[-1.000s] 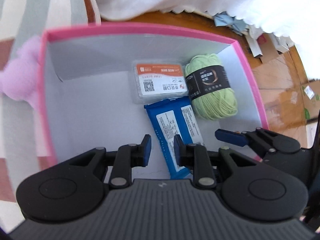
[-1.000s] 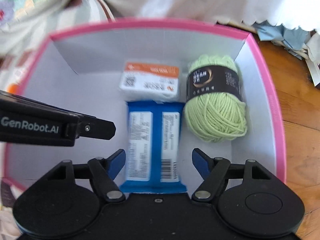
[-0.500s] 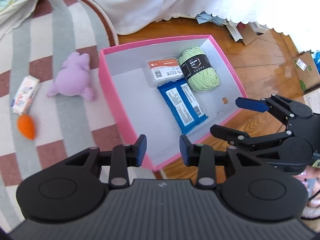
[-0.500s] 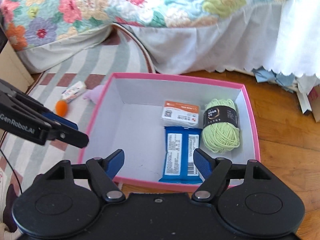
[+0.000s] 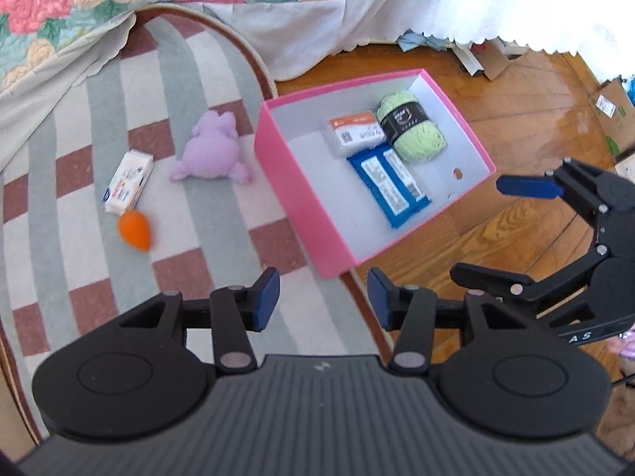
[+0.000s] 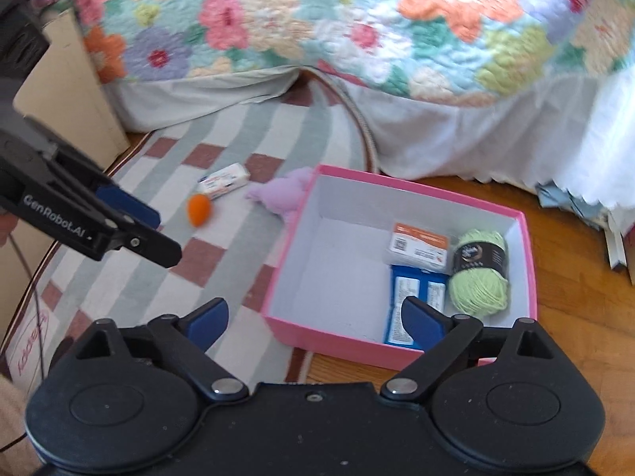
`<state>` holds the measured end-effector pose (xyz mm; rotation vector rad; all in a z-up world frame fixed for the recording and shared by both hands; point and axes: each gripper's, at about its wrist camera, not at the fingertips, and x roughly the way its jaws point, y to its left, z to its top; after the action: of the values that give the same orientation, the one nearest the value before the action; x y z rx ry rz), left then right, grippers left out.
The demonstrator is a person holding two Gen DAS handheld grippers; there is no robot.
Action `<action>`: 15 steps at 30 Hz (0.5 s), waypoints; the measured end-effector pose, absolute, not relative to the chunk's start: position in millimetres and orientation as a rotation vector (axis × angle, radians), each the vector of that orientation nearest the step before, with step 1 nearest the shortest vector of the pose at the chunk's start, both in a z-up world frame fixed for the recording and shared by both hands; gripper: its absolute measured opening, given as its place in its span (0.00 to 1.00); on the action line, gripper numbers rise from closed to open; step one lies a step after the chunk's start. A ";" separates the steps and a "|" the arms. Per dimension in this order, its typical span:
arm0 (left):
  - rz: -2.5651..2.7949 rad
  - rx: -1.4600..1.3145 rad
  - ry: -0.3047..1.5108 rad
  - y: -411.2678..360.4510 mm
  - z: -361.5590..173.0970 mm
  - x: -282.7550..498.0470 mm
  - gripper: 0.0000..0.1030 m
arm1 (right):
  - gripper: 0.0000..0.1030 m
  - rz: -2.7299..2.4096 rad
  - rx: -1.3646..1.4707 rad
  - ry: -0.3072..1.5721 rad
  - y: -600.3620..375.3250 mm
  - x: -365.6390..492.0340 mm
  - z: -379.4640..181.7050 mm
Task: Organize objects
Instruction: 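Move the left tool to the orange makeup sponge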
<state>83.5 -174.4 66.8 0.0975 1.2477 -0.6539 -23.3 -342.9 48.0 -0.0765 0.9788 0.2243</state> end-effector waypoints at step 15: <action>-0.600 0.190 1.078 -110.3 101.2 73.4 0.78 | 0.93 0.369 -0.164 0.847 -271.0 -36.4 68.0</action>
<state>73.4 -110.3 101.2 0.1901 1.0784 -0.6000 -36.4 -271.0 68.0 -0.1640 0.8467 0.3692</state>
